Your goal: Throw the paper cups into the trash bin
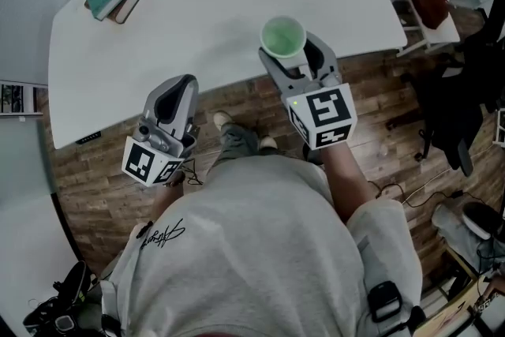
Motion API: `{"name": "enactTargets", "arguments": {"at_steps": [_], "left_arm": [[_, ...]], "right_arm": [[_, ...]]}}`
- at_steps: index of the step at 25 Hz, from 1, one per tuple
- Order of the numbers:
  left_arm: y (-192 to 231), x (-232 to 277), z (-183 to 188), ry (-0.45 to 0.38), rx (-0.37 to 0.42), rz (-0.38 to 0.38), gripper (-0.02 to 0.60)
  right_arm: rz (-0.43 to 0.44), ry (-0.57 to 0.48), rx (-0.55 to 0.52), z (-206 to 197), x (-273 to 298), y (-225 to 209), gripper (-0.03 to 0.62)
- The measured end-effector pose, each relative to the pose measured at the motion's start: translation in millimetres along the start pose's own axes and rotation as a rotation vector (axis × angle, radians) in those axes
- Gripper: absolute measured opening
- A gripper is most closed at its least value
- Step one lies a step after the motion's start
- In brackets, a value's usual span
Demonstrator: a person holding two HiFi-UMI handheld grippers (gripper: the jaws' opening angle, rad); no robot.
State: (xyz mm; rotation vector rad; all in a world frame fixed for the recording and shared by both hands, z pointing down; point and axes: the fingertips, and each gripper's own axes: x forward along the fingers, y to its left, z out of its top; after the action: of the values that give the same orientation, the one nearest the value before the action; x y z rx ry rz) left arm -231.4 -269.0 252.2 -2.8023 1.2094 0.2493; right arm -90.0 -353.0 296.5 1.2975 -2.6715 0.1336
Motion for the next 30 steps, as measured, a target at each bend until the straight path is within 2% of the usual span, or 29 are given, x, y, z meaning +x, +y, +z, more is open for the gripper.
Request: {"name": "enactTargets", "arguments": {"at_steps": [4, 10, 20, 30], "left_arm": [[-10, 10, -5, 0.008, -0.003, -0.025, 0.008], [-34, 34, -8, 0.006, -0.004, -0.105, 0.009], [-71, 63, -11, 0.000, -0.018, -0.270, 0.008], [-106, 55, -8, 0.005, -0.043, -0.452, 0.008]], "right_arm": [[-0.008, -0.009, -0.008, -1, -12, -6, 0.285], [-0.041, -0.016, -0.007, -3, -37, -17, 0.285], [-0.165, -0.013, 0.015, -12, -86, -29, 0.285], [-0.306, -0.028, 0.046, -13, -134, -4, 0.285]]}}
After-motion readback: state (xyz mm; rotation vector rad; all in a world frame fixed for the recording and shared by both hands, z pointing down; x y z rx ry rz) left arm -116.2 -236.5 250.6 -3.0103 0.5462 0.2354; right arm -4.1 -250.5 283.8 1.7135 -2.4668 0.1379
